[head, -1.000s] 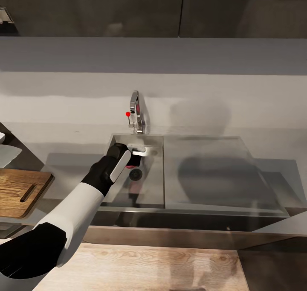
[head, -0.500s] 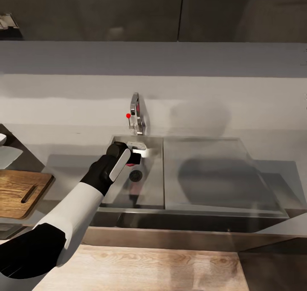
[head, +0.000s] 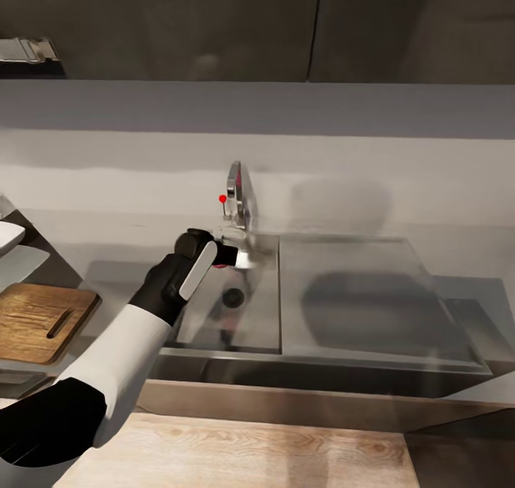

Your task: In the kitchen, take the Vidalia onion out of the sink, dice it on the chopping board with the paring knife, put the diced onion into the bowl on the countertop, then place both the paring knife and the chopping board into the sink.

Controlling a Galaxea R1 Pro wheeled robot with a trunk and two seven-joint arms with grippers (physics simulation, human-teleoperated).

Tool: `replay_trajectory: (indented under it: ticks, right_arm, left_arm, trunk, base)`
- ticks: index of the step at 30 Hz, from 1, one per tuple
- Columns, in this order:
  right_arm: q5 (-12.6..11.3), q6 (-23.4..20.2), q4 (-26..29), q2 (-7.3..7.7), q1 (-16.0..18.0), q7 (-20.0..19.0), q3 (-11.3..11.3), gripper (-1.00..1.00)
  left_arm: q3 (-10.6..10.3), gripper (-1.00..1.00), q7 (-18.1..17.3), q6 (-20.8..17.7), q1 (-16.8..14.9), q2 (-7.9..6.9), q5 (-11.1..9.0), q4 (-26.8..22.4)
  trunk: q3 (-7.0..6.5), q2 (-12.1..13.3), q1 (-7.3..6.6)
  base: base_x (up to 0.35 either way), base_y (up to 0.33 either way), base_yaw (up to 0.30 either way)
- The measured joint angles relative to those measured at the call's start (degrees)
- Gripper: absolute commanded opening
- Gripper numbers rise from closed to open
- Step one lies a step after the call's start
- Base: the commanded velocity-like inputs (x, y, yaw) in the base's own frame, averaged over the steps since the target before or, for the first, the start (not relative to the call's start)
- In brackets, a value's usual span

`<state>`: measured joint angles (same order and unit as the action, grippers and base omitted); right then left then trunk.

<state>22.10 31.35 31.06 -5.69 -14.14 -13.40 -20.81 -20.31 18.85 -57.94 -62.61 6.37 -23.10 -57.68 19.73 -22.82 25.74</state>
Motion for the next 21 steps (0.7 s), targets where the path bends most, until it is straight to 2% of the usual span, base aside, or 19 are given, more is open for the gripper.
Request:
replay_trajectory:
  ticks: [7,21]
  right_arm:
    - [0.01,0.15,0.55,0.77,0.0,0.0,0.01,1.0]
    - [0.1,2.86,1.63,1.65,0.0,0.03,0.02,1.0]
  left_arm:
    - [0.01,-1.0,0.0,-0.11,0.0,-0.8,-0.02,-2.96]
    - [-0.14,-1.0,0.0,-0.19,0.0,-0.67,-0.24,-4.49]
  trunk:
    - [-0.62,0.0,0.0]
    - [-1.82,0.0,0.0]
  base:
    - [0.0,0.0,0.123]
    - [0.0,0.0,0.144]
